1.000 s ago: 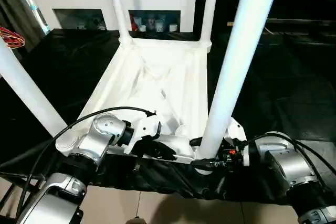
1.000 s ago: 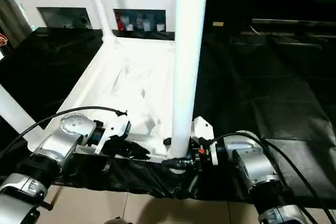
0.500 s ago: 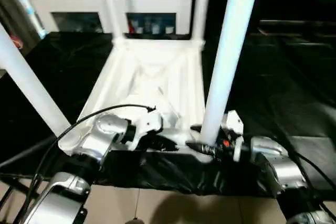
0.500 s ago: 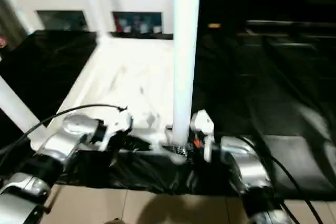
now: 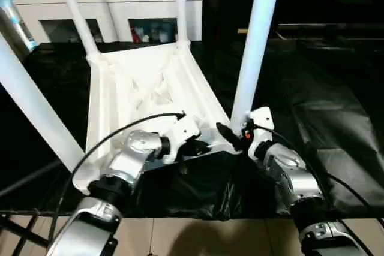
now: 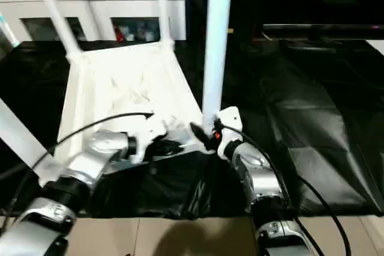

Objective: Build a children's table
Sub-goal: Rotate leg to tighten

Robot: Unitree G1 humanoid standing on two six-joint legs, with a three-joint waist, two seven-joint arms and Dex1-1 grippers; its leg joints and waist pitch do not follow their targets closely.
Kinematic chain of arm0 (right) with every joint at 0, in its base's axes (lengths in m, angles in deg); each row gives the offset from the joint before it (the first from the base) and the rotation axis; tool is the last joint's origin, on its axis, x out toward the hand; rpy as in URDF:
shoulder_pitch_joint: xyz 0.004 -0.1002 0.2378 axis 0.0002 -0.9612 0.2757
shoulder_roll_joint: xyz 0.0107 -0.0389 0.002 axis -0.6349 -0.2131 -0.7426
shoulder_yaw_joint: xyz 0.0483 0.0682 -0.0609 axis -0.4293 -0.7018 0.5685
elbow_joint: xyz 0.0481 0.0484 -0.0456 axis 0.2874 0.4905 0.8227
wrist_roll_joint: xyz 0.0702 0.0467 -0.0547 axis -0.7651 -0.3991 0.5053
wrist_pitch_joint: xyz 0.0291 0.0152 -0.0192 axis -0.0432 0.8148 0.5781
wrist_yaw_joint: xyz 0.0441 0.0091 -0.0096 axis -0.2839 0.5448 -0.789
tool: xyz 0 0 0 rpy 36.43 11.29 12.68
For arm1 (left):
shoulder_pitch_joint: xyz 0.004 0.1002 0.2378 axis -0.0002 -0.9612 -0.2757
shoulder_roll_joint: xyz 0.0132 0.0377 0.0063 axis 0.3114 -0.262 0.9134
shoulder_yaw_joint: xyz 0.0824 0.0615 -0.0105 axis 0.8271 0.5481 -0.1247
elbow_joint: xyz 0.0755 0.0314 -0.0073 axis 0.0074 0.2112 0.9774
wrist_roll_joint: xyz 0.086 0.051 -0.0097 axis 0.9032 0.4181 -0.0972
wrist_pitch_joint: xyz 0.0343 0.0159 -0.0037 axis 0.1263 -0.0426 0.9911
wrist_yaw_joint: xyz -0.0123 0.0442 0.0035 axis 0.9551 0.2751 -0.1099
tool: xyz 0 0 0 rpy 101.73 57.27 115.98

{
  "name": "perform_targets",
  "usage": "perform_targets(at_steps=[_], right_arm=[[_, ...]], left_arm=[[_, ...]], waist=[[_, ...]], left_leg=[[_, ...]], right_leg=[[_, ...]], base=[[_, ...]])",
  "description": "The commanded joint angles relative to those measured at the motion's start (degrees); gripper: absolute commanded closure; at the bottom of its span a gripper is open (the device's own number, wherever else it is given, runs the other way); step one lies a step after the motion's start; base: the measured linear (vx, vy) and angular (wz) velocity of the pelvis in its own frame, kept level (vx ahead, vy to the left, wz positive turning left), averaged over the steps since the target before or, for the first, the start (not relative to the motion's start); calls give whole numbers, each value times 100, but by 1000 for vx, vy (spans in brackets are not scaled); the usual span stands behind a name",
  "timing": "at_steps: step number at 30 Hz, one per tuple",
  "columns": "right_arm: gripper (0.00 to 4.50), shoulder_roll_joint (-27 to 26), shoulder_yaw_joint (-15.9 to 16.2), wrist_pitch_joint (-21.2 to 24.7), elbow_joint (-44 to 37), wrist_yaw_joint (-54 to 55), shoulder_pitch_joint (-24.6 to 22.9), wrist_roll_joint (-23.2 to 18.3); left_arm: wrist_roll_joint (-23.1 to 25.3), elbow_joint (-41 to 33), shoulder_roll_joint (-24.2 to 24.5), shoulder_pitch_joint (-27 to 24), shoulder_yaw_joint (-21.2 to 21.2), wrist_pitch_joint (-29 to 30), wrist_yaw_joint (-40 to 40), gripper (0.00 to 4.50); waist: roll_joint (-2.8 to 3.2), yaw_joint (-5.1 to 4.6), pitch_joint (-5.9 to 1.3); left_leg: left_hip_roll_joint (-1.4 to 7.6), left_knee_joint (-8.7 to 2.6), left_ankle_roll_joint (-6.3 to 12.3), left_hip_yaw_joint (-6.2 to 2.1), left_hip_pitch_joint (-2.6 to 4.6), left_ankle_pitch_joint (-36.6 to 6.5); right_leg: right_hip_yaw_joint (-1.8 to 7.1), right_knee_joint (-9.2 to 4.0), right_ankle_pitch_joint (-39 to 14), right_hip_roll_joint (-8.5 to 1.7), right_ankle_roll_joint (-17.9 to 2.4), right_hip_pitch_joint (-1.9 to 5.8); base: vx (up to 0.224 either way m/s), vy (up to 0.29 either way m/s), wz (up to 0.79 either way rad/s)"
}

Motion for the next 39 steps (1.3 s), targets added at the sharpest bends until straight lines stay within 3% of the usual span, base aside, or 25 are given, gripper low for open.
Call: perform_targets(at_steps=[1,5,8,10,14,18,21,23,25,27,28,29,31,33,34,36,39], right_arm=[[127,-632,691,225,290,-335,-26,249],[82,-416,806,195,85,-505,-121,275],[82,59,926,156,-533,-1182,-433,150],[82,426,918,146,-1001,-1742,-671,-43],[82,1164,815,191,-1578,-2654,-1008,-306],[82,1642,622,293,-1803,-3057,-1149,-493],[82,2018,377,379,-2016,-3311,-1255,-684],[82,2187,275,403,-2098,-3398,-1299,-753],[82,2277,228,397,-2132,-3444,-1319,-777],[82,2376,179,354,-2174,-3456,-1351,-778],[82,2403,167,384,-2213,-3458,-1363,-818],[82,2405,164,390,-2233,-3458,-1370,-833],[82,2390,149,420,-2292,-3429,-1386,-878],[82,2354,126,756,-2383,-3477,-1391,-1062],[50,2356,130,847,-2417,-3504,-1398,-1112],[38,2380,147,914,-2458,-3525,-1415,-1138],[4,2325,202,586,-2403,-3298,-1381,-894]], left_arm=[[33,-250,-533,41,443,-21,244,450],[-34,-383,-465,-41,462,-64,102,450],[-115,-464,-313,-107,431,-158,-174,450],[-144,-513,-202,-147,412,-159,-348,450],[-173,-489,-19,-165,362,-236,-493,450],[-158,-428,81,-135,344,-304,-573,450],[-169,-399,196,-114,348,-360,-742,450],[-184,-380,252,-101,372,-402,-780,450],[-191,-356,277,-86,387,-428,-781,450],[-207,-345,309,-82,399,-453,-819,450],[-217,-335,319,-78,407,-472,-829,450],[-221,-337,322,-80,409,-474,-832,450],[-233,-354,332,-92,419,-483,-862,450],[-241,-361,336,-102,425,-504,-860,450],[-247,-366,339,-110,431,-512,-864,450],[-256,-379,349,-123,453,-534,-878,450],[-282,-417,373,-164,497,-584,-941,450]], waist=[[-55,14,-196],[-42,20,-199],[-50,42,-213],[-51,93,-256],[-58,237,-288],[-68,298,-281],[-73,349,-260],[-91,343,-254],[-74,343,-260],[-97,334,-256],[-45,341,-258],[-74,330,-257],[-73,326,-260],[-60,329,-267],[-54,337,-274],[-51,336,-275],[-48,337,-283]], left_leg=[[188,-450,204,-76,-36,-1840],[189,-464,201,-72,-34,-1815],[206,-464,247,-71,-37,-1777],[225,-431,370,-57,-31,-1498],[224,-314,739,-25,-85,-756],[228,-307,755,-24,-76,-809],[244,-332,657,-25,-54,-1053],[236,-344,617,-33,-76,-1064],[235,-336,621,-37,-70,-1047],[222,-329,644,-35,-89,-1001],[222,-330,639,-42,-87,-999],[223,-330,634,-36,-88,-1000],[224,-329,627,-36,-91,-976],[225,-321,652,-43,-90,-915],[229,-315,666,-44,-96,-870],[226,-310,664,-40,-96,-868],[226,-304,628,-39,-98,-853]], right_leg=[[278,-524,-2302,-376,-791,189],[274,-523,-2210,-361,-802,195],[278,-518,-2037,-359,-787,220],[284,-471,-1480,-350,-890,234],[264,-321,-216,-331,-1281,268],[262,-346,-463,-349,-1251,285],[271,-396,-994,-367,-1147,256],[268,-399,-1111,-367,-1081,272],[265,-405,-1145,-371,-1049,269],[258,-409,-1140,-363,-1020,272],[254,-408,-1164,-366,-1020,268],[250,-426,-1211,-362,-1004,267],[248,-424,-1227,-361,-1014,263],[245,-407,-1104,-347,-1052,271],[244,-397,-1034,-354,-1072,272],[242,-396,-1002,-351,-1088,269],[241,-387,-933,-362,-1100,266]], base=[[0,0,0],[0,0,0],[0,0,0],[0,0,0],[27,5,2],[0,0,0],[0,0,0],[0,0,0],[0,0,0],[0,0,0],[0,0,0],[0,0,0],[0,0,0],[0,0,0],[0,0,0],[0,0,0],[0,0,0]])
